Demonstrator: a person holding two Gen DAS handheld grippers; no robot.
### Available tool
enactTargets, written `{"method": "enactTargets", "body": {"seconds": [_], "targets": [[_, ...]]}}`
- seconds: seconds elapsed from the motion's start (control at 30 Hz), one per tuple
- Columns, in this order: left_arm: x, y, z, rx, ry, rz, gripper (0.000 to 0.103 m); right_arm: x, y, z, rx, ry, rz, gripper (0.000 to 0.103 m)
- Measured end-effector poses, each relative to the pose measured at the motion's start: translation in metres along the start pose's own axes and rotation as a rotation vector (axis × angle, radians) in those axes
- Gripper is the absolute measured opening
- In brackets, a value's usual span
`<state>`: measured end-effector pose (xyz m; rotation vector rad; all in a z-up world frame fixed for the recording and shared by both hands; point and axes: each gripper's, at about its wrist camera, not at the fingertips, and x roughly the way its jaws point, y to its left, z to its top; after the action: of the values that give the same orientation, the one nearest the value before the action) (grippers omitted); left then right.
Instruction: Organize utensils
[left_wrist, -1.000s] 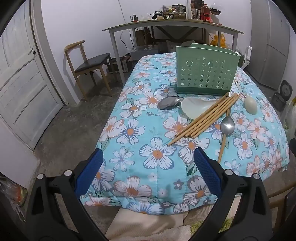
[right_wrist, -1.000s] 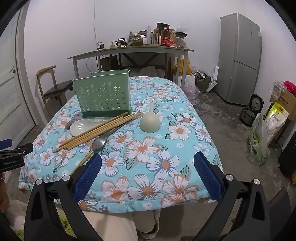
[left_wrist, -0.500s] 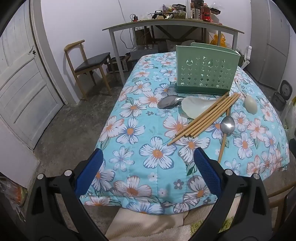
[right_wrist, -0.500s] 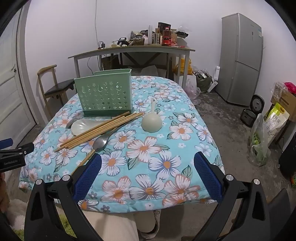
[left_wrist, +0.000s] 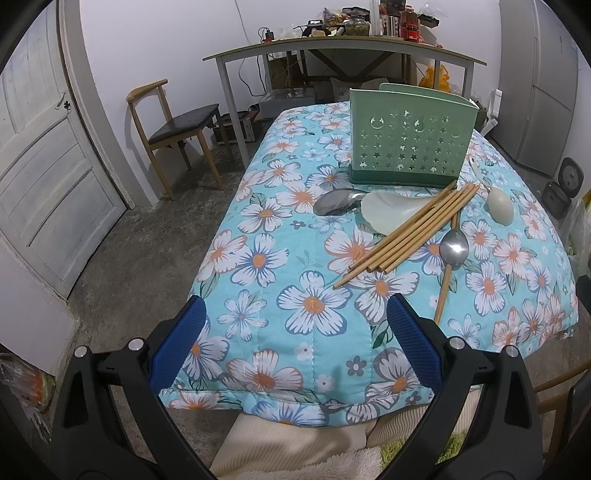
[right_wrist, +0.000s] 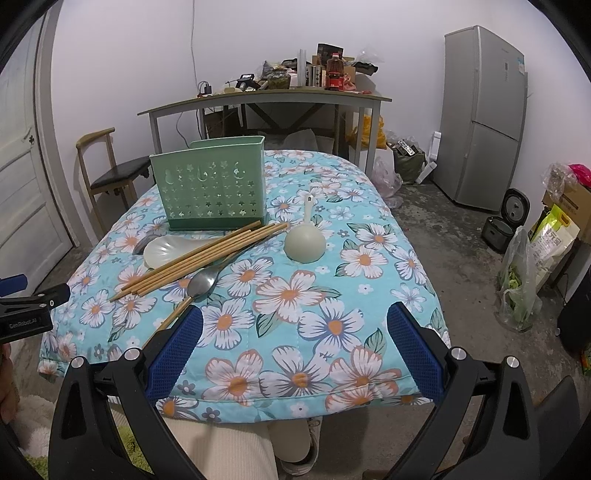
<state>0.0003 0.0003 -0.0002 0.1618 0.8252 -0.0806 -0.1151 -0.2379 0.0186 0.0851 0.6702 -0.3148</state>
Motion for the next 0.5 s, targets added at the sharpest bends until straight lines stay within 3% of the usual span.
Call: {"method": "enactTargets", "body": {"seconds": [0.5], "targets": [[-0.0014, -0.0019, -0.0071, 0.000, 0.004, -0.002, 0.095, 0.0024, 0.0060, -0.0025, -0.008, -0.002, 0.010, 0.097]]}}
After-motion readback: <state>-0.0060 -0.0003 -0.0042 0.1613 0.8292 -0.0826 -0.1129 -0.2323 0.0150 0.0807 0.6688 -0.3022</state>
